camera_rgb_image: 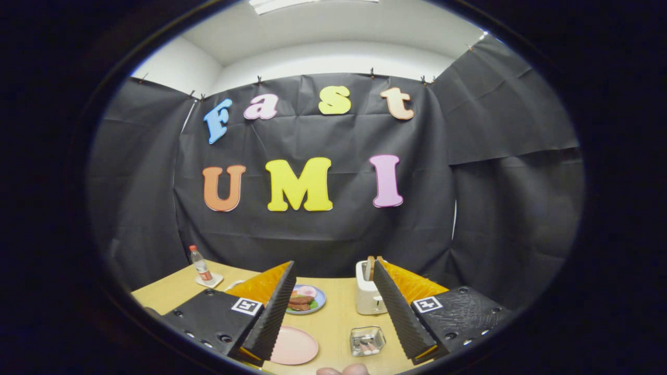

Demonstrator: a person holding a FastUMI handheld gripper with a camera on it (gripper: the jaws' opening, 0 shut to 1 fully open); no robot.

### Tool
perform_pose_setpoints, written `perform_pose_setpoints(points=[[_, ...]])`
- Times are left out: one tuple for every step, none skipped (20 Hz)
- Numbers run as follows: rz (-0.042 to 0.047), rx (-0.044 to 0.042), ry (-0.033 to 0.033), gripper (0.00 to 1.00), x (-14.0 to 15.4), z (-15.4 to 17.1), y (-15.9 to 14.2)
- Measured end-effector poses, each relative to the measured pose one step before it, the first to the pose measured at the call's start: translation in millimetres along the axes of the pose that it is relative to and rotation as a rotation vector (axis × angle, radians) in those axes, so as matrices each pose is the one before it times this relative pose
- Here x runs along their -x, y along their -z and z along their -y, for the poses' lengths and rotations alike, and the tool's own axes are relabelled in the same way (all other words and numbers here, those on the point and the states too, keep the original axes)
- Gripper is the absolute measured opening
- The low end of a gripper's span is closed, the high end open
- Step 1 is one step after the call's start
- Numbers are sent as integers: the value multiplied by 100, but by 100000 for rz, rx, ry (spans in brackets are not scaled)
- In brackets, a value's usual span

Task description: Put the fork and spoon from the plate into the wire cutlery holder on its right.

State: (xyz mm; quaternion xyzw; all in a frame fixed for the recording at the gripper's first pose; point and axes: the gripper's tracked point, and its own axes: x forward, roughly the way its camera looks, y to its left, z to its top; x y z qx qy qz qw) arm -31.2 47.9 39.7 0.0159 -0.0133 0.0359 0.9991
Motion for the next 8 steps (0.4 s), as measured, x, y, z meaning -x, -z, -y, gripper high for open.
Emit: perform_pose_setpoints(points=[[-33, 178, -20, 89, -98, -57, 92], [-131, -126, -40, 89, -14, -34, 3], [-42, 19, -137, 89, 32, -38, 13], [117, 126, -68, 89, 65, 50, -70], [139, 121, -84, 89, -50, -21, 13], [6, 73, 71, 89, -31, 20, -4], [-246, 269, 177, 89, -22, -66, 137], [15, 270, -232, 89, 54, -87, 25]])
